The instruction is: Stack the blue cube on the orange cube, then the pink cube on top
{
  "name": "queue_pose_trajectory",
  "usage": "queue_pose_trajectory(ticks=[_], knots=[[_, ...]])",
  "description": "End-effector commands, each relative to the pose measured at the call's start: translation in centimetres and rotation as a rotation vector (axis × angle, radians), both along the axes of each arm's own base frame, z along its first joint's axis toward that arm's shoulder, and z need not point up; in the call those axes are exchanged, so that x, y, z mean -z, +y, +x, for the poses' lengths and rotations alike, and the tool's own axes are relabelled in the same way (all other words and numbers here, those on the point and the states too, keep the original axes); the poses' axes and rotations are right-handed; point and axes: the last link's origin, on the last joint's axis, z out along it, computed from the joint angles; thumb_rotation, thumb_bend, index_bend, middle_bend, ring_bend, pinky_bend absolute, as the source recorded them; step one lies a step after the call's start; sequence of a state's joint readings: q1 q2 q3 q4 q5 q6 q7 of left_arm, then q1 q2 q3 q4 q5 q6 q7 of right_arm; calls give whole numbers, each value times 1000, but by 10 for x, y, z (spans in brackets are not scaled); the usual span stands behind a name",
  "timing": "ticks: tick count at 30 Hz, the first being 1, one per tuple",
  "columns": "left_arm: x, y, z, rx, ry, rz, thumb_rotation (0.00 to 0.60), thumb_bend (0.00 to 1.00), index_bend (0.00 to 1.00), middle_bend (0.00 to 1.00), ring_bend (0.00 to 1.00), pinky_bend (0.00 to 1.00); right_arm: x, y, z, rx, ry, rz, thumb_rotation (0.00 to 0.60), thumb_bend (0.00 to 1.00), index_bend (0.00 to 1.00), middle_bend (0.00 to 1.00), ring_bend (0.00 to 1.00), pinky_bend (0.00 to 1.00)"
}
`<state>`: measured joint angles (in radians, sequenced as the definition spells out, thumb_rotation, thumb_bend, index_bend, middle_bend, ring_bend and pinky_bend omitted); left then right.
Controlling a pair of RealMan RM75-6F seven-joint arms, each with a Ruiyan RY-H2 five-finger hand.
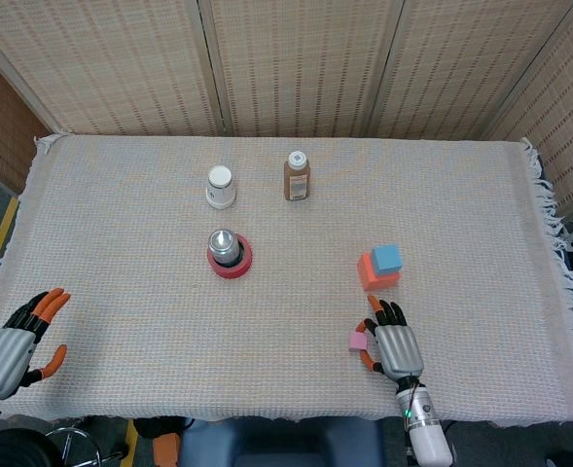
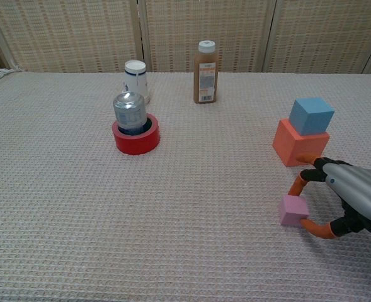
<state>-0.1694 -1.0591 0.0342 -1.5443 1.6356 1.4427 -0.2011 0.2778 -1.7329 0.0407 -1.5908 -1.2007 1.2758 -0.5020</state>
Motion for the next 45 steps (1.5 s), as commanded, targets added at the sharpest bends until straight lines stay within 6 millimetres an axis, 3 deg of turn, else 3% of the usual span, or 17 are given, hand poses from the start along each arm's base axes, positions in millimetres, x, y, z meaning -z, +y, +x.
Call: queue_pose_trajectory(ticks=[1,9,14,23,32,39,45], knots=[[0,0,0,1,-1,2,600,475,0,0,0,147,0,0,1,-3,-2,-1,600,236,466,0,0,0],[-1,-1,0,0,-4,5,600,475,0,0,0,147,0,0,3,-7,-17,-6,600,236,504,0,0,0],[-2,-1,-1,0,0,8,600,475,0,0,0,148,-14,-3,9,-49,-30,-29,600,236,541,0,0,0],[4,-2,1,-2,32,11,600,475,0,0,0,148,-70,-15,45,-253,-133,53,600,270,551,0,0,0],[10,-1,2,-12,69,22,600,475,0,0,0,148,-143,-54,76,-406,-104,-25,600,271,578,0,0,0],[15,1,2,-22,90,22,600,475,0,0,0,147,-175,-89,64,-367,34,-91,600,271,576,0,0,0],[19,3,3,-26,103,17,600,475,0,0,0,148,-186,-112,42,-309,127,-112,600,272,580,0,0,0]])
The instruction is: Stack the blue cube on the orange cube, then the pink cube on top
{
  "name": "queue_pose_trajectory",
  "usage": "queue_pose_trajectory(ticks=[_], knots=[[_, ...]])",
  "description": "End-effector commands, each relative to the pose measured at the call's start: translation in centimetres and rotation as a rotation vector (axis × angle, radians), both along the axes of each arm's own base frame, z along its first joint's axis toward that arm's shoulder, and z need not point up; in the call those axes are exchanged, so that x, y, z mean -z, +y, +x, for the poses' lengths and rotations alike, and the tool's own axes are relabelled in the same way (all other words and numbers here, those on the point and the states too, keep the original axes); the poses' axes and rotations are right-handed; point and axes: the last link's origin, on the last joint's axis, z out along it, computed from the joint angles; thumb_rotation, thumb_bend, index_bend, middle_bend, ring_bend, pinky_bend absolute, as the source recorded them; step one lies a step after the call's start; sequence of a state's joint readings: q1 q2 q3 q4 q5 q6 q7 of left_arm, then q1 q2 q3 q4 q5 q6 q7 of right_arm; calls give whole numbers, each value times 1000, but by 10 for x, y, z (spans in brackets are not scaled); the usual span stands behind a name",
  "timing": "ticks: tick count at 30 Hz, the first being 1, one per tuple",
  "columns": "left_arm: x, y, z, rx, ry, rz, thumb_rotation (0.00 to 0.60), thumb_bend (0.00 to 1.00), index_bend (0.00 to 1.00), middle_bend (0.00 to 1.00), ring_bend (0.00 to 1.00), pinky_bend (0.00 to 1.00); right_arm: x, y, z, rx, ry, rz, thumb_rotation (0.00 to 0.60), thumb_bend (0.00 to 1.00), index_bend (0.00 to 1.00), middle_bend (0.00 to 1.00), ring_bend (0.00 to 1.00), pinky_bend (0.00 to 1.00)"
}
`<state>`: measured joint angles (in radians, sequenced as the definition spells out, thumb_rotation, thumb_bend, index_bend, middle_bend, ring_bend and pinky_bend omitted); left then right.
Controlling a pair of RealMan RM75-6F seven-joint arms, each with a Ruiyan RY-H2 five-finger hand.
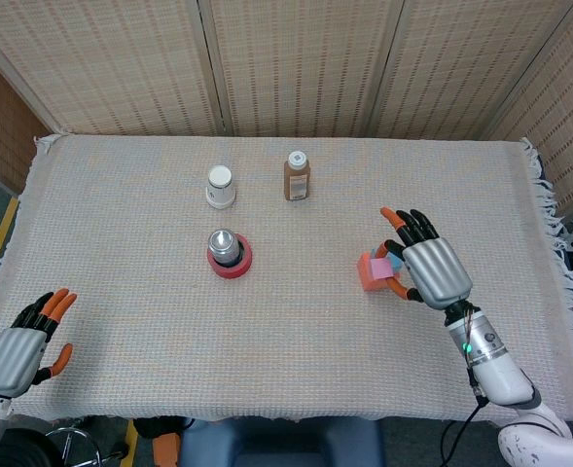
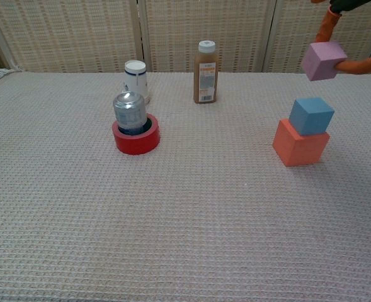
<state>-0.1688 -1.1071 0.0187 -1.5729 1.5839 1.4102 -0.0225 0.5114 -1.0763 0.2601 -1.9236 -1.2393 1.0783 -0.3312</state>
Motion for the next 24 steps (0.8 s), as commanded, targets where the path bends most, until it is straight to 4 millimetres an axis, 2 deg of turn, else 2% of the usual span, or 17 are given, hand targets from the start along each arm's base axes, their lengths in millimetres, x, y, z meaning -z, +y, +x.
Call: queue_pose_trajectory(ticks=[1,9,15,24], knots=[[2,1,0,-2,5,-3,600,475,0,0,0,148,-7,-16,-12,22,49,-18,600,272,580,0,0,0],[6,4,-1,-19,18,-8,600,475,0,0,0,148,-1,-44,-40,57,114,10,600,274,582,0,0,0],[6,4,0,-17,24,5,600,474,0,0,0,147,11,-49,-54,24,152,32,600,276,591,0,0,0],[7,6,-1,-24,33,8,600,474,0,0,0,147,24,-56,-60,-10,145,59,600,277,592,0,0,0]])
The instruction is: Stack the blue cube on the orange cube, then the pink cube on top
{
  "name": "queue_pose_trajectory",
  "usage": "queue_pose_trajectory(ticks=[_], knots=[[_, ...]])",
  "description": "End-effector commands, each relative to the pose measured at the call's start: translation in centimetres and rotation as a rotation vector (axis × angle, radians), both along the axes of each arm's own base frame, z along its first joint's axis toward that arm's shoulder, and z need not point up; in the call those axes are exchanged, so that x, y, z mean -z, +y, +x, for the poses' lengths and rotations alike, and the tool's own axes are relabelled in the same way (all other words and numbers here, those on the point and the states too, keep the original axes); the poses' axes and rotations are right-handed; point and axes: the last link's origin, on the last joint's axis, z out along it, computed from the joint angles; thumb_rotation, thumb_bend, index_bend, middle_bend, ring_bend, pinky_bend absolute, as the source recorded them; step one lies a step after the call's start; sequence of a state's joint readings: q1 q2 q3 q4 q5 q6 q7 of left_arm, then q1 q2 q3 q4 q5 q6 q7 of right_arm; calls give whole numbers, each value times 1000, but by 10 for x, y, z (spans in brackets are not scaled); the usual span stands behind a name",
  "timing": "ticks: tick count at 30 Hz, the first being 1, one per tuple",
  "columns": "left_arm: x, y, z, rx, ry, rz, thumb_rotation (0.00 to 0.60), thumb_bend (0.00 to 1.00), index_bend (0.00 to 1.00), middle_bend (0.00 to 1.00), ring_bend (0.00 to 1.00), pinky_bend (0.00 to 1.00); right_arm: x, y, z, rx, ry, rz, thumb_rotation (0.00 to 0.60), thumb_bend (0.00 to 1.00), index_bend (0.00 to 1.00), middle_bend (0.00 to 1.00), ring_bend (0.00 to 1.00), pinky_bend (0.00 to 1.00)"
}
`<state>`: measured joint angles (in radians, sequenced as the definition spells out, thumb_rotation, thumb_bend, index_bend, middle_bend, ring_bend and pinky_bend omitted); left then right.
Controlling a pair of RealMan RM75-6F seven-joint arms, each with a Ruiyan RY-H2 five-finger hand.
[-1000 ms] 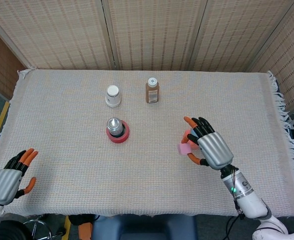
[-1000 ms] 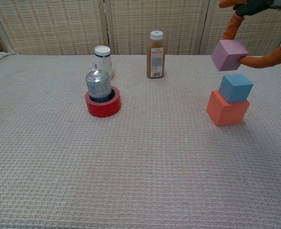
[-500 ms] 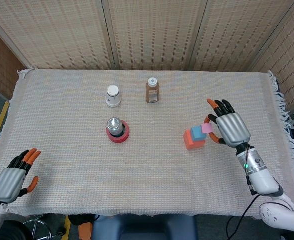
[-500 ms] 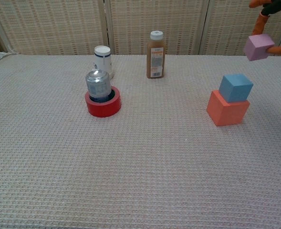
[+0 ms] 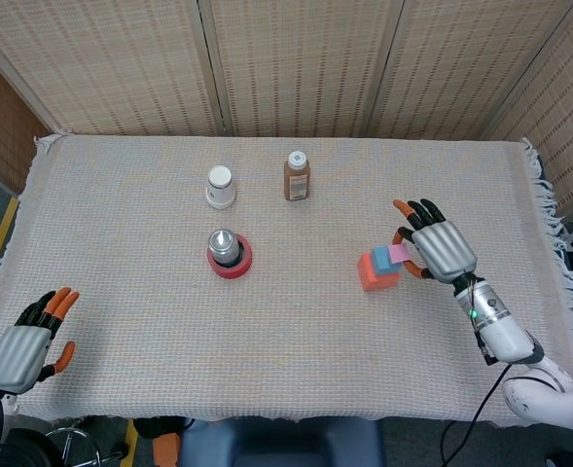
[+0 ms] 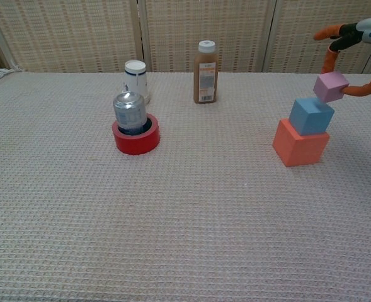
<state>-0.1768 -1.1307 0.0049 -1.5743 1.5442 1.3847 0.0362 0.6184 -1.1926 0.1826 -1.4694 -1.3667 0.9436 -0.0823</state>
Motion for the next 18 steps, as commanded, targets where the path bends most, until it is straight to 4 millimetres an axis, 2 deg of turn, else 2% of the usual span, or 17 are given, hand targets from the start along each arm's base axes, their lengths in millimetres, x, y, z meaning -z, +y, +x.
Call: queue_pose_trajectory(ticks=[1,9,18], knots=[[0,1,0,-1,1,1,600,474,0,0,0,147,6,-2,-1,-5,-1,13,600,277,592,0,0,0],[1,1,0,-5,4,0,600,474,0,0,0,148,12,-3,-5,7,-23,17,600,278,593,0,0,0],[1,2,0,-7,2,-1,600,473,0,0,0,148,10,-6,-3,19,-89,0,600,278,593,0,0,0]])
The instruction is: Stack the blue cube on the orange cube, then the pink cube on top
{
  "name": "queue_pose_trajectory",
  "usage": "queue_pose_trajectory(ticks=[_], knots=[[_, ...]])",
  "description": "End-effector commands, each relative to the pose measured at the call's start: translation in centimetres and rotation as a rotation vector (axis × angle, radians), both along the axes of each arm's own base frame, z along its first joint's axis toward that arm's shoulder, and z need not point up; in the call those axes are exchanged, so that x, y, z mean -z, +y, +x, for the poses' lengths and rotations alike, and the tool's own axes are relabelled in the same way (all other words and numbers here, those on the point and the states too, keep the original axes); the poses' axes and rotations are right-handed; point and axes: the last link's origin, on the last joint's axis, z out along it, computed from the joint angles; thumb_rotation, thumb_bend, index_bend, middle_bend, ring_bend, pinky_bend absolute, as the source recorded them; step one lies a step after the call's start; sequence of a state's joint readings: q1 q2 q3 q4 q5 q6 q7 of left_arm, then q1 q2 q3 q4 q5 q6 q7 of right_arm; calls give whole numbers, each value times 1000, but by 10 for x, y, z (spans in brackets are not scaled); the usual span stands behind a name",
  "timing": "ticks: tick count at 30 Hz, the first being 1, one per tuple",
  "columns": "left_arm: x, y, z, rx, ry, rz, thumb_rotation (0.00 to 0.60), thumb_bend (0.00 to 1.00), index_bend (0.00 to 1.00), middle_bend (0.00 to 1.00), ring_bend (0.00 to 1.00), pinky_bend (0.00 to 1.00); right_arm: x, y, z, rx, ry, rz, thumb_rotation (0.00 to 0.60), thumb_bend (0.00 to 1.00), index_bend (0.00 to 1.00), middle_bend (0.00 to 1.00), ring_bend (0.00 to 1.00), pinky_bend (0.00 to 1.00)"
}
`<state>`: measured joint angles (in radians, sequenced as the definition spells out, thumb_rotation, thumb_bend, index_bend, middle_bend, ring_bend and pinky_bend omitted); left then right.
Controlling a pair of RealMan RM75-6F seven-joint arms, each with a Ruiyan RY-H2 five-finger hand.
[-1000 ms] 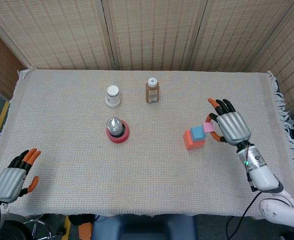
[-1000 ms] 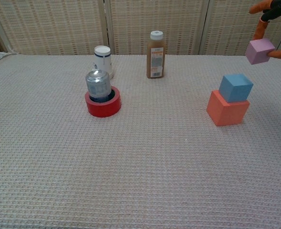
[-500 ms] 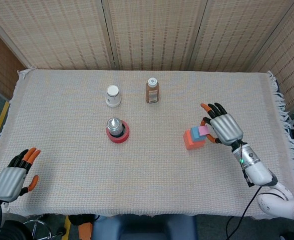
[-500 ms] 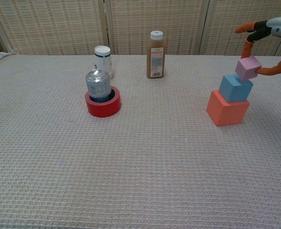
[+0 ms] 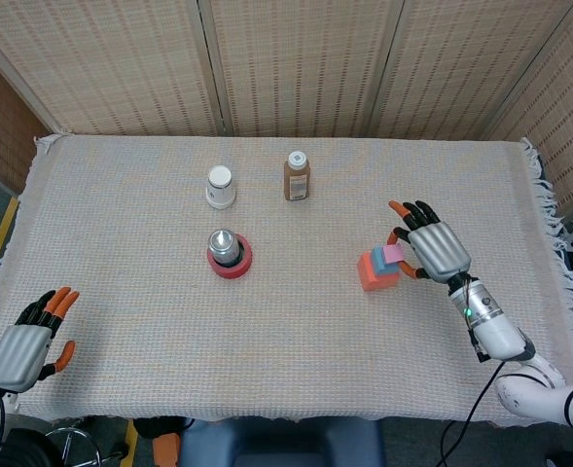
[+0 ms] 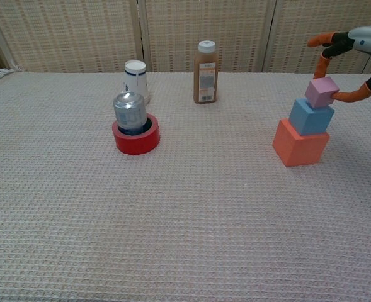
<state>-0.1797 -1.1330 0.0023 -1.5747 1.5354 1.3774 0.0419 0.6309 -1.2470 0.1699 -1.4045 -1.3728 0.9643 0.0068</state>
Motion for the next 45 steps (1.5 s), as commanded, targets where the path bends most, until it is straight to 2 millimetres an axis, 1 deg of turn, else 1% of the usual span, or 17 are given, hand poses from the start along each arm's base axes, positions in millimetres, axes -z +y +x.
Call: queue_pose_trajectory(ticks=[1,9,27,36,42,45], knots=[[0,0,0,-1,-1,-1,600,473,0,0,0,148,0,-1,0,7,-19,-6,600,278,593,0,0,0],[-1,0,0,-1,-5,0,600,474,0,0,0,148,5,-1,0,16,-60,-15,600,278,600,0,0,0],[-1,0,0,1,-5,-5,600,475,0,0,0,148,14,1,-4,19,-23,-7,600,277,599,0,0,0],[0,0,-1,-1,-3,-6,600,475,0,0,0,148,14,0,-6,26,-20,-9,600,278,593,0,0,0],[0,0,0,0,-4,-8,600,475,0,0,0,148,14,1,-7,26,-16,-8,600,278,555,0,0,0],[-1,1,-1,-4,-4,-7,600,475,0,0,0,148,13,0,-7,24,-12,-13,600,278,515,0,0,0]])
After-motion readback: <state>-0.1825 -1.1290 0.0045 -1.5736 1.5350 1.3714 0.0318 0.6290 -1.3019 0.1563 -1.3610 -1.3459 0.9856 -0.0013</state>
